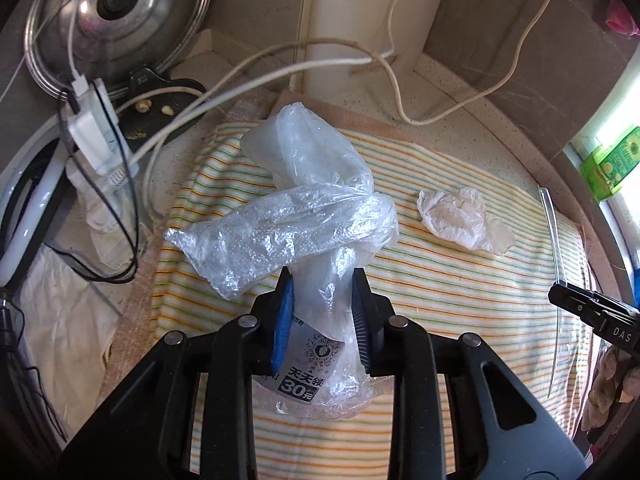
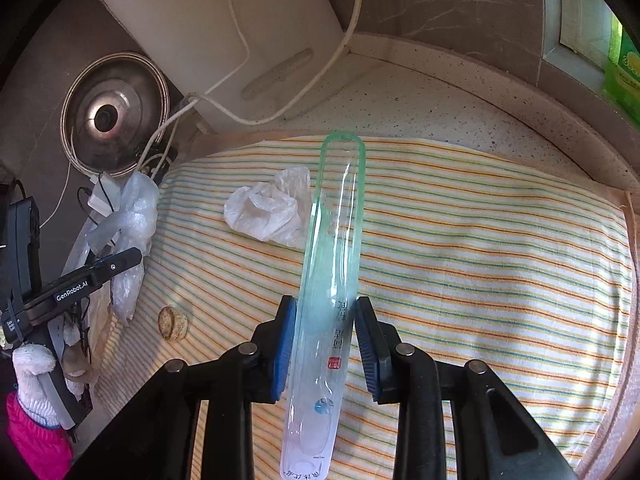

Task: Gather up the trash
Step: 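Carry the plastic bag and toothbrush case down over the blue basket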

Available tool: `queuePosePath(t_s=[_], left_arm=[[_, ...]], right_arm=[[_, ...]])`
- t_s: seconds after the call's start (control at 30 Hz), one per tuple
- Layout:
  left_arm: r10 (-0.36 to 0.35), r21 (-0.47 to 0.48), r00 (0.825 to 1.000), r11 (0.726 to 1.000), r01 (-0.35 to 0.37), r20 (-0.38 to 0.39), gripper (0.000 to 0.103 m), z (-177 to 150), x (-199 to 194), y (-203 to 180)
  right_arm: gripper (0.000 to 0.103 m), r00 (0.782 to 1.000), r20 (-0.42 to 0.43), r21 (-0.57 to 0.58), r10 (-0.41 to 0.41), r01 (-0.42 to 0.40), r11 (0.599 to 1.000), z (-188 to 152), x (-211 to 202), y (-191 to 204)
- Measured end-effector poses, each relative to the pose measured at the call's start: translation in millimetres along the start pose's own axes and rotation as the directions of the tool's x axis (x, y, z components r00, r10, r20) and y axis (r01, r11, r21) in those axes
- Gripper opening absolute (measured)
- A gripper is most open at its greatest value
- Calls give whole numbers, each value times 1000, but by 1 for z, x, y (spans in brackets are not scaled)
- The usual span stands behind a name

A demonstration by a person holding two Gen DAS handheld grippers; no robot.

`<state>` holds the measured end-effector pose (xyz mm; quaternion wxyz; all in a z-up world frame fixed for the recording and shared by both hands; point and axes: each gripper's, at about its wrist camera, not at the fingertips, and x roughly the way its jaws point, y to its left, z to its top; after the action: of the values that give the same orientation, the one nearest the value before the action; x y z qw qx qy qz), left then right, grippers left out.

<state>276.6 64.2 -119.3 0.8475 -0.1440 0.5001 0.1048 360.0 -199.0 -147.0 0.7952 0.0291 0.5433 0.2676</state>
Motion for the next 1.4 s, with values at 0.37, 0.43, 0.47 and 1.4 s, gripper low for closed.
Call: queuePosePath(t_s=[0.37, 0.43, 0.47, 1.4], left_arm=[[-34, -32, 997, 999, 37, 70, 27, -37, -56, 16], [-43, -37, 996, 998, 46, 80, 27, -47, -65, 20], [-48, -39, 995, 998, 51, 84, 27, -52, -69, 21], [-82, 13, 994, 997, 81, 76, 27, -216, -152, 74]], right_arm=[[30, 996, 51, -25, 71, -70, 997, -21, -42, 23], [30, 994, 61, -28, 86, -85, 996, -27, -50, 28], [30, 994, 66, -29, 93, -91, 995, -31, -53, 31], [30, 984, 34, -25, 172, -171, 985, -180, -94, 117]])
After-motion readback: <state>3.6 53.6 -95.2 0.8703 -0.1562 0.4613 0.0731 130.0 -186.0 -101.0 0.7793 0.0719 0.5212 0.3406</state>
